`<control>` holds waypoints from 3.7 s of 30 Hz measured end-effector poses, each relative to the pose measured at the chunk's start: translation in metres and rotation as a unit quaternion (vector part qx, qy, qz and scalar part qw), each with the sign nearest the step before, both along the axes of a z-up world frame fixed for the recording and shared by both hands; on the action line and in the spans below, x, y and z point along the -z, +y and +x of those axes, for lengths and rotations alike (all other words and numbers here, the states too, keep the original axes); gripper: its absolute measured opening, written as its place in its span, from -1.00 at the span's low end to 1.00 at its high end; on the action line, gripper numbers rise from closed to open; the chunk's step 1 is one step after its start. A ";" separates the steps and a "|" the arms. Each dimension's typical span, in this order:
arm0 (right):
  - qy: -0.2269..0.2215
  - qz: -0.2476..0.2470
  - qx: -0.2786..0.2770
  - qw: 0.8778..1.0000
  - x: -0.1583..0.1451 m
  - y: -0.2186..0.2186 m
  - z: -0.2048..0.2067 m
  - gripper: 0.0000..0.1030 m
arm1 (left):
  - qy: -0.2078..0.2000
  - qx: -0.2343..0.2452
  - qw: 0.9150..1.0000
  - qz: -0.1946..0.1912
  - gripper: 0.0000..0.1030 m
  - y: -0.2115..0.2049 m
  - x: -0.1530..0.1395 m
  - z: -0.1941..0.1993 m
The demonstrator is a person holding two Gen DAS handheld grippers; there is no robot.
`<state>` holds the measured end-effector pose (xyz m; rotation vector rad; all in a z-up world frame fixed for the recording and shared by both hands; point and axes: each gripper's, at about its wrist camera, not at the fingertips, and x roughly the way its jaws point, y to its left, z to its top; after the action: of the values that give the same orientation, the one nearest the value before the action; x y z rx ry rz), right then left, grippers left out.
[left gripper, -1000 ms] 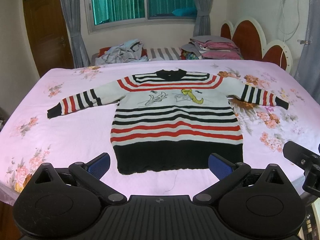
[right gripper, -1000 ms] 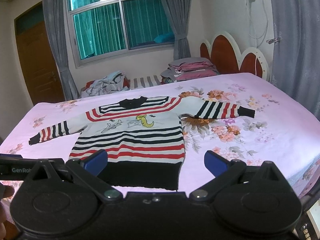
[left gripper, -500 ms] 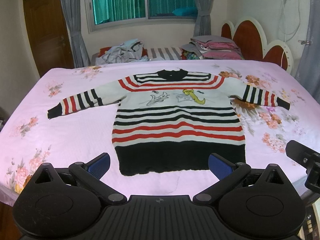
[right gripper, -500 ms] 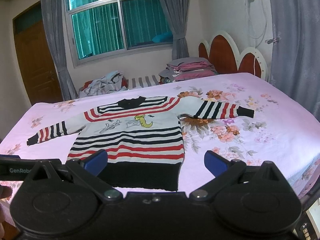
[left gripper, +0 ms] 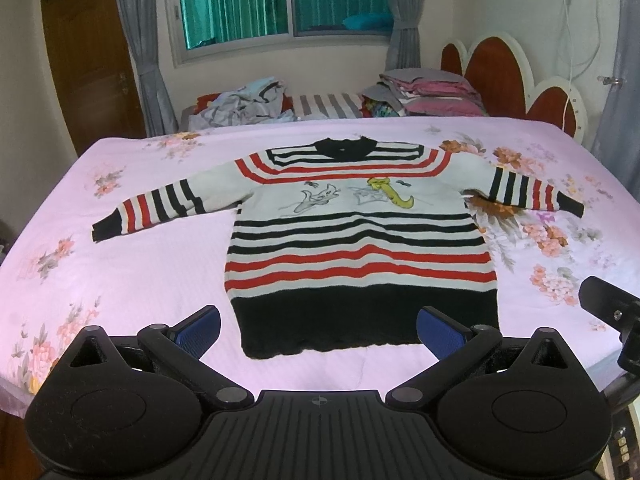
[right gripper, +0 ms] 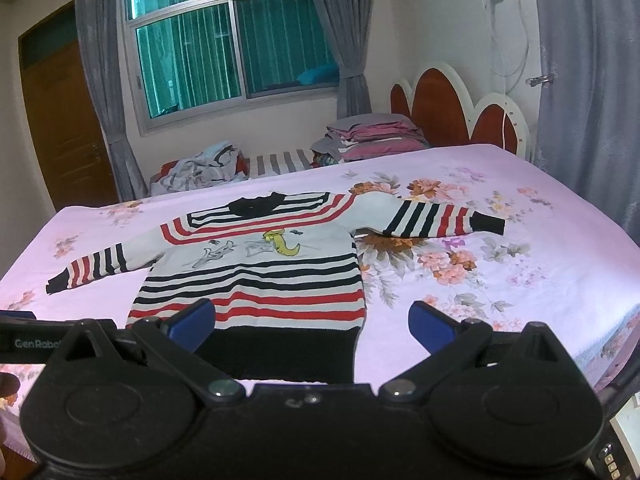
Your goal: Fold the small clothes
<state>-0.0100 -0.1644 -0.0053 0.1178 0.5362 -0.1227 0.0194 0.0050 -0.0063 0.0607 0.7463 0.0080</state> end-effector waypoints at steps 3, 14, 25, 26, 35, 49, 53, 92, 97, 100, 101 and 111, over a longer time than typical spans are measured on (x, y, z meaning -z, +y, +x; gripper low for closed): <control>0.001 -0.001 0.003 1.000 0.000 -0.001 0.003 0.99 | 0.003 0.001 1.000 0.000 1.00 0.005 0.002 0.008; -0.001 -0.008 0.029 1.000 0.002 -0.001 0.026 0.99 | 0.006 -0.002 1.000 0.002 1.00 0.022 0.006 0.042; -0.001 -0.023 0.058 0.998 0.007 0.006 0.058 1.00 | 0.010 -0.003 1.000 0.004 1.00 0.050 0.015 0.084; -0.002 -0.023 0.062 0.998 0.008 0.005 0.062 1.00 | 0.012 -0.004 1.000 0.004 1.00 0.053 0.017 0.090; 0.005 -0.027 0.079 0.997 0.023 -0.020 0.107 1.00 | 0.020 -0.020 0.999 -0.018 1.00 0.068 0.039 0.142; 0.036 0.004 0.105 0.994 0.067 -0.134 0.237 0.82 | 0.027 -0.101 0.993 -0.055 1.00 0.054 0.079 0.259; 0.058 0.015 0.125 0.990 0.085 -0.174 0.267 0.78 | 0.032 -0.112 0.992 -0.054 1.00 0.044 0.089 0.292; -0.011 0.086 0.108 0.990 0.100 -0.261 0.403 -0.85 | 0.020 -0.061 0.994 -0.094 1.00 0.004 0.121 0.404; -0.016 0.068 -0.043 0.997 0.084 -0.155 0.433 -0.85 | 0.011 -0.060 0.993 -0.104 1.00 0.019 0.110 0.408; 0.011 0.076 -0.114 0.991 0.099 -0.094 0.448 -0.85 | 0.007 -0.054 0.993 -0.109 1.00 0.029 0.110 0.410; 0.022 0.075 -0.129 0.989 0.106 -0.078 0.452 -0.85 | 0.008 -0.051 0.992 -0.113 1.00 0.033 0.111 0.410; 0.089 0.105 -0.201 0.970 0.149 -0.007 0.445 0.22 | 0.060 -0.005 0.982 -0.180 1.00 0.043 0.148 0.430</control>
<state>0.4354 -0.1715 -0.1538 0.2026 0.7412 0.3222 0.4493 0.0481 -0.1539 -0.2898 0.8589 -0.1218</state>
